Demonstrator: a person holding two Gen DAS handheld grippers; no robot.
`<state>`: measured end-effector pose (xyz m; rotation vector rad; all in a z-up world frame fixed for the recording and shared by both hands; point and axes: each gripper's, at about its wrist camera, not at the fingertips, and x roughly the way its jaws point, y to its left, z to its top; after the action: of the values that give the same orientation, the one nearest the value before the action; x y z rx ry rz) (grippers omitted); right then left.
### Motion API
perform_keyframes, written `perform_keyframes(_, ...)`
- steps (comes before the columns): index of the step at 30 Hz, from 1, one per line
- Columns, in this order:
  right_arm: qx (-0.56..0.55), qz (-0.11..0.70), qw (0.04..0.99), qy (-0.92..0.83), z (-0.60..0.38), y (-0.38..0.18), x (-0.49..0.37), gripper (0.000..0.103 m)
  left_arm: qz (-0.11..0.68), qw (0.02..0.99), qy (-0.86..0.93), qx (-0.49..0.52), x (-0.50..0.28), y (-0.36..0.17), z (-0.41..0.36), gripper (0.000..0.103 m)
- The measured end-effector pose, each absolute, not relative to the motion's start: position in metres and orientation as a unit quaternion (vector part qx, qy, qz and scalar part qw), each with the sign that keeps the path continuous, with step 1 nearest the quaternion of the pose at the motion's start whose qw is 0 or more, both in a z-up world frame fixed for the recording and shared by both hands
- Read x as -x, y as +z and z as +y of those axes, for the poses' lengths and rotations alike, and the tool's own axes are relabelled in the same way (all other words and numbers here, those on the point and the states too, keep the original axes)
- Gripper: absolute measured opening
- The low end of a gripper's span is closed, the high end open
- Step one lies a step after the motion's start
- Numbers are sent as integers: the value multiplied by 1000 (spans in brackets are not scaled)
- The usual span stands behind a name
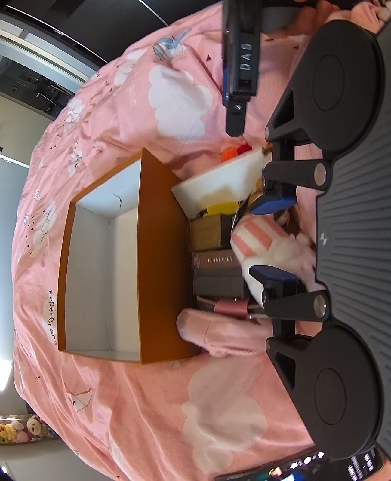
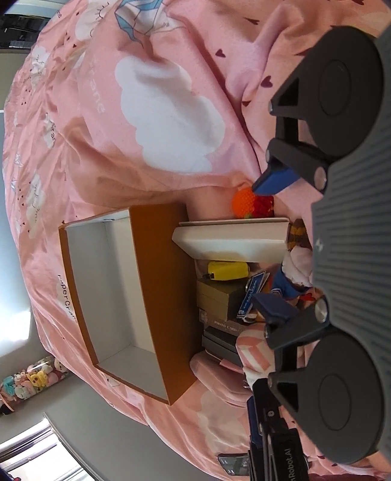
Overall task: Organize objects
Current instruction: 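Move both grippers toward the pink items in front of the orange box, then grasp the pink fabric pouch with the left gripper while the right grasps the pink snap wallet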
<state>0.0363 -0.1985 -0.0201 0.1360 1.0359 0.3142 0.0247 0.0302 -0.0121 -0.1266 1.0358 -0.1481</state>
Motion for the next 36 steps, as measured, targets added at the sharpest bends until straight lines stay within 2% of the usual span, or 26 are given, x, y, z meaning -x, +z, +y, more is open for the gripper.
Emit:
perform_keyframes(2,-61,498,850,162,-193,-20,-47,59,497,863,-58,61,-29,-13,40,46)
perform_keyframes(8,-51,511,833,205,-165,-25,-78,49,498,865,-23,63,-49,-17,67,46)
perform_keyframes(14,-43,532,809,246,-131,-36,-102,48,505,863,6,37,-72,-26,81,55)
perform_keyframes(22,-31,550,781,292,-82,-48,-124,46,551,834,-5,17,-99,-56,86,58)
perform_keyframes(30,-22,564,759,324,-51,-51,-127,41,556,829,-13,56,-96,-60,107,38)
perform_keyframes(36,4,570,743,349,-24,-55,-124,29,551,831,15,67,-86,-60,131,33)
